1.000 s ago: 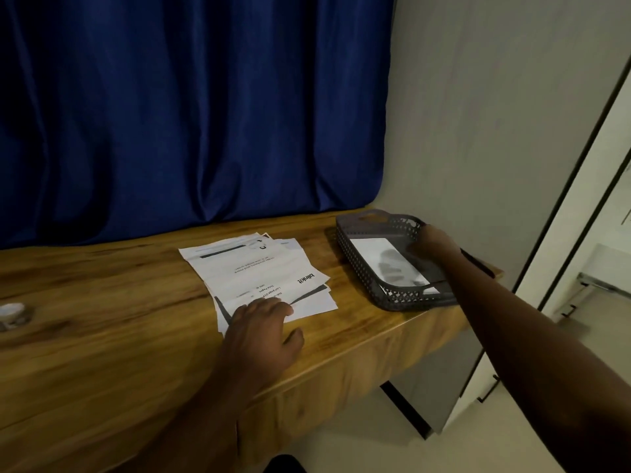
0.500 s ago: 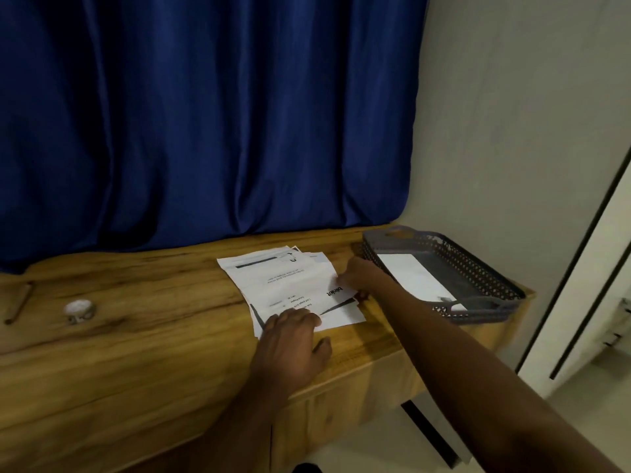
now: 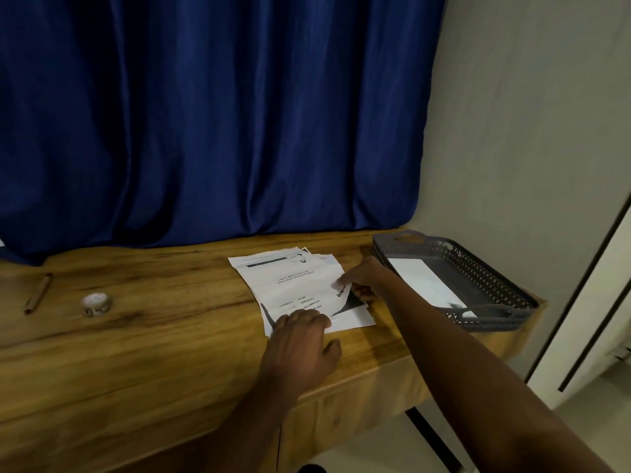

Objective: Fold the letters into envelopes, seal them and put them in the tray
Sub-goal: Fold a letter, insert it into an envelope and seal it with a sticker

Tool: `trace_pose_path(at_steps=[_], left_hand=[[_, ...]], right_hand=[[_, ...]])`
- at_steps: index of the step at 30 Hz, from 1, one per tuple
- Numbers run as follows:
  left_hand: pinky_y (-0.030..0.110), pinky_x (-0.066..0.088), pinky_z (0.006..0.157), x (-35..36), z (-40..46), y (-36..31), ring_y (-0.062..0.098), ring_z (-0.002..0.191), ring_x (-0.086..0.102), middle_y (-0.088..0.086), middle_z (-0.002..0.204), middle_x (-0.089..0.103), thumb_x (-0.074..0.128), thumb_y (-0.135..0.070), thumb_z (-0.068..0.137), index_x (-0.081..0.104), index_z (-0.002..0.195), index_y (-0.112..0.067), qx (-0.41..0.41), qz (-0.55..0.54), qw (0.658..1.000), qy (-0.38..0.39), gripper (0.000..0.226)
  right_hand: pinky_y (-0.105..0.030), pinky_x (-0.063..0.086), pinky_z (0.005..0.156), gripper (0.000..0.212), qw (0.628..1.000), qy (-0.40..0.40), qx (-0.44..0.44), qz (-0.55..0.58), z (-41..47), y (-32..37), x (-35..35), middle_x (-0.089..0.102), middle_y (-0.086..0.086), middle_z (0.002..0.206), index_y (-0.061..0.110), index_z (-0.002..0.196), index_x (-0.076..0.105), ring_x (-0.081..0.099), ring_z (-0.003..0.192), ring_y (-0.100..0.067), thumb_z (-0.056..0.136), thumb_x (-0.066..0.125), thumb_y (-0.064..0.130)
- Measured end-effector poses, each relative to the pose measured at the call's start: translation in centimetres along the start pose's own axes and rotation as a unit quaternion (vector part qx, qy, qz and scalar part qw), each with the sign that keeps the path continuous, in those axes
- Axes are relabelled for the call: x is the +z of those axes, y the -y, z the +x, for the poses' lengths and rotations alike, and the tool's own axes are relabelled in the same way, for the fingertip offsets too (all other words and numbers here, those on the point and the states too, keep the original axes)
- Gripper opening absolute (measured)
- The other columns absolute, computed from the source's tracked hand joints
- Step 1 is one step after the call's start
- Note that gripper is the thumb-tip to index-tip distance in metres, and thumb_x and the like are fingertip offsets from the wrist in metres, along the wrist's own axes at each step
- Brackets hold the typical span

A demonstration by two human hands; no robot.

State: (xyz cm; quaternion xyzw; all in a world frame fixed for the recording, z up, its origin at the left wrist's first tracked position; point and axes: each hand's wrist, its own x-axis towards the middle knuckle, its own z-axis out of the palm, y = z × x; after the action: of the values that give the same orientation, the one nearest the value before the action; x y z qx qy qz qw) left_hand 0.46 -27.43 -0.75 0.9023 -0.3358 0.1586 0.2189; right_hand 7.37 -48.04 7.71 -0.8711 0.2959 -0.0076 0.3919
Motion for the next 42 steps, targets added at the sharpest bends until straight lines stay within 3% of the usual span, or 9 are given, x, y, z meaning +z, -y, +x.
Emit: trace_pose_path(at_steps=[5,9,17,21,24,28,31,36,42], left_hand=[[0.04,0.034,0.115,-0.1,0.3,0.1,0.01,0.13,0.047,-0.01,0.139,0.056,0.043,-0.061,0.09,0.06,0.129,-0.033,-0.008,0.009,1.0,-0.028,0.051],[0.039,0.042,0.108,-0.9,0.2,0.8,0.011,0.129,0.046,-0.012,0.136,0.05,0.046,-0.061,0.089,0.056,0.121,-0.038,-0.042,-0.057,0.985,-0.16,0.041],[0.046,0.053,0.101,-7.8,-1.0,8.6,0.013,0.121,0.055,-0.015,0.133,0.051,0.07,-0.051,0.087,0.052,0.127,-0.044,-0.206,-0.358,0.865,-0.286,0.044],[0.036,0.041,0.107,-15.0,-2.7,13.3,0.015,0.141,0.038,-0.008,0.156,0.036,0.082,-0.052,0.077,0.032,0.152,-0.04,-0.25,-0.434,0.824,-0.265,0.091],[0.045,0.045,0.108,-19.3,-4.4,15.8,0.023,0.136,0.049,0.005,0.158,0.04,0.089,-0.059,0.061,0.024,0.157,-0.036,-0.257,-0.497,0.801,-0.211,0.117],[0.061,0.05,0.102,-22.0,-7.6,17.4,0.035,0.121,0.065,0.009,0.141,0.06,0.082,-0.066,0.062,0.031,0.149,-0.037,-0.247,-0.599,0.753,-0.112,0.105],[0.058,0.055,0.097,-21.3,-9.4,18.6,0.032,0.113,0.069,0.004,0.124,0.071,0.067,-0.056,0.085,0.051,0.133,-0.032,-0.278,-0.529,0.79,-0.136,0.055],[0.037,0.052,0.1,-17.6,-13.1,22.4,0.003,0.116,0.06,-0.016,0.125,0.067,0.064,-0.046,0.093,0.063,0.126,-0.038,-0.173,-0.08,0.975,-0.111,0.034],[0.042,0.037,0.104,-15.8,-12.1,24.8,0.018,0.13,0.045,-0.01,0.144,0.056,0.044,-0.061,0.093,0.051,0.14,-0.041,-0.167,0.132,0.977,0.018,0.052]], right_hand=[[-0.038,0.062,0.056,0.045,0.983,0.01,-0.047,0.176,-0.4,0.1,1.1,0.069,-0.019,0.108,0.002,0.119,0.055,0.071,0.086,-0.029,0.083,0.081,0.007],[-0.038,0.063,0.056,0.02,0.952,-0.016,-0.165,0.257,-2.7,2.4,0.4,0.069,-0.023,0.11,0.002,0.11,0.061,0.072,0.088,-0.033,0.094,0.071,0.006],[-0.03,0.063,0.065,0.02,0.888,-0.051,-0.388,0.242,-10.6,9.3,-3.9,0.077,-0.01,0.094,0.002,0.108,0.07,0.075,0.077,-0.019,0.092,0.074,0.015],[-0.039,0.064,0.068,0.018,0.867,0.04,-0.403,0.29,-13.3,11.7,-4.2,0.079,-0.01,0.098,0.012,0.108,0.07,0.077,0.083,-0.025,0.092,0.073,0.02],[-0.039,0.063,0.067,0.016,0.842,0.116,-0.39,0.353,-14.2,12.9,-2.9,0.078,-0.01,0.098,0.013,0.108,0.068,0.077,0.083,-0.026,0.094,0.07,0.02],[-0.054,0.061,0.083,0.021,0.837,0.21,-0.325,0.387,-13.2,14.0,0.9,0.077,-0.015,0.106,0.012,0.112,0.069,0.073,0.095,-0.036,0.093,0.071,0.021],[-0.047,0.063,0.08,0.032,0.853,0.265,-0.255,0.371,-11.8,13.9,4.2,0.075,-0.019,0.115,0.005,0.124,0.067,0.074,0.095,-0.033,0.094,0.069,0.018],[-0.044,0.063,0.072,0.044,0.865,0.309,-0.122,0.375,-9.9,11.9,8.5,0.077,-0.018,0.104,0.002,0.13,0.063,0.076,0.082,-0.03,0.09,0.073,0.016],[-0.044,0.062,0.056,0.032,0.878,0.301,-0.027,0.371,-10.3,11.0,9.5,0.074,-0.017,0.083,0.006,0.116,0.066,0.072,0.062,-0.029,0.089,0.076,0.02]])
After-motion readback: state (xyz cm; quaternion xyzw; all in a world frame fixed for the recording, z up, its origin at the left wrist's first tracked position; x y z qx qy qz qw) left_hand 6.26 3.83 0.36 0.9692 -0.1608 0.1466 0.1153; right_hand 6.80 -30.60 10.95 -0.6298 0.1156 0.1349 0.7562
